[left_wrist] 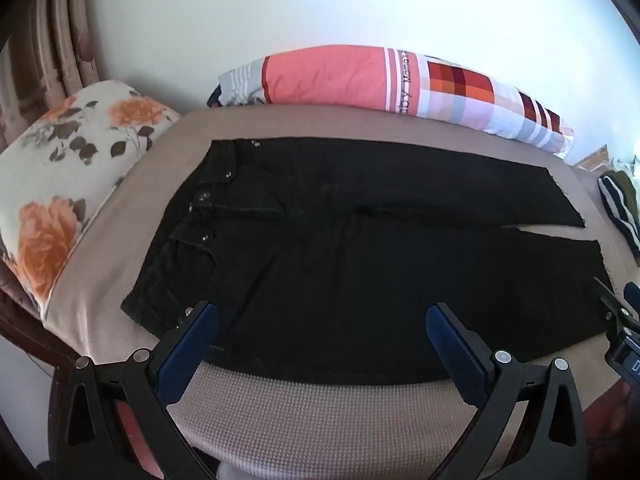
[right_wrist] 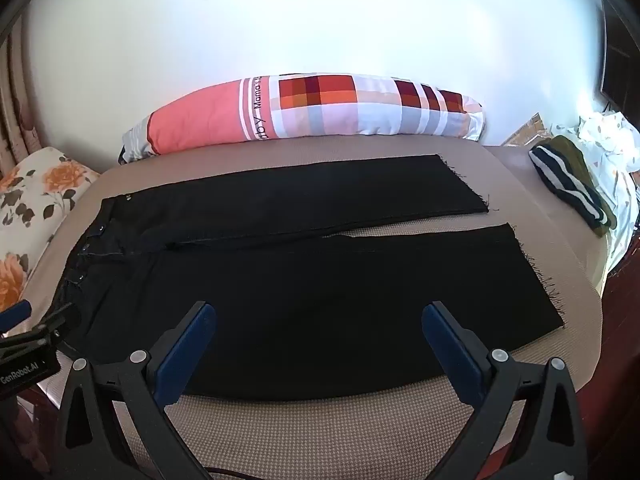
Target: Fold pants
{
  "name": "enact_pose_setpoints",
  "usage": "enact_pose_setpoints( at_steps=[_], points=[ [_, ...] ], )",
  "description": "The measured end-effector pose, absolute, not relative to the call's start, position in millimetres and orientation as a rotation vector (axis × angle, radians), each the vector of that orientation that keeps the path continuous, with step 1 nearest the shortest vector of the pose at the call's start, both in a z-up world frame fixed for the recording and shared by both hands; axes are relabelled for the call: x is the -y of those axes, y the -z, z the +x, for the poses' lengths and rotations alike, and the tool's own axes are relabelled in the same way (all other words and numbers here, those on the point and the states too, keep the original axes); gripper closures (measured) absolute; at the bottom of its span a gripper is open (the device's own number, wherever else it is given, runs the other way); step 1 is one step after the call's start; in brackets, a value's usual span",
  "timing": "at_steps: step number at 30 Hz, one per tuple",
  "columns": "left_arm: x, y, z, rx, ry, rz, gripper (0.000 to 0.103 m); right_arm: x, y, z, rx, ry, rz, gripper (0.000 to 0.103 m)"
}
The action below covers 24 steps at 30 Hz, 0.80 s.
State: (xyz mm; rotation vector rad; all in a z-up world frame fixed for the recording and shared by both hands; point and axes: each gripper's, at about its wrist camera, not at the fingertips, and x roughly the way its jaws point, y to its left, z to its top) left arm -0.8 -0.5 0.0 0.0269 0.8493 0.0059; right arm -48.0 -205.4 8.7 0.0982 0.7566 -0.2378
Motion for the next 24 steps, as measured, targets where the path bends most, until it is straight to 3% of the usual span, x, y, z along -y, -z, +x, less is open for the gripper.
enact_pose_setpoints(
  at_steps=[9,24],
  points=[
    [-8.1,24.8,-4.2,-0.912,0.021,-0.018,0.0,200.6,-3.8,-51.8,-0.76,0.232,0.109,0.0],
    [-2.9,13.2,-4.1,-0.912,0.006,-0.001,0.0,198.5,1.1,-51.4,-0.78,0.241,0.124,0.0]
  ],
)
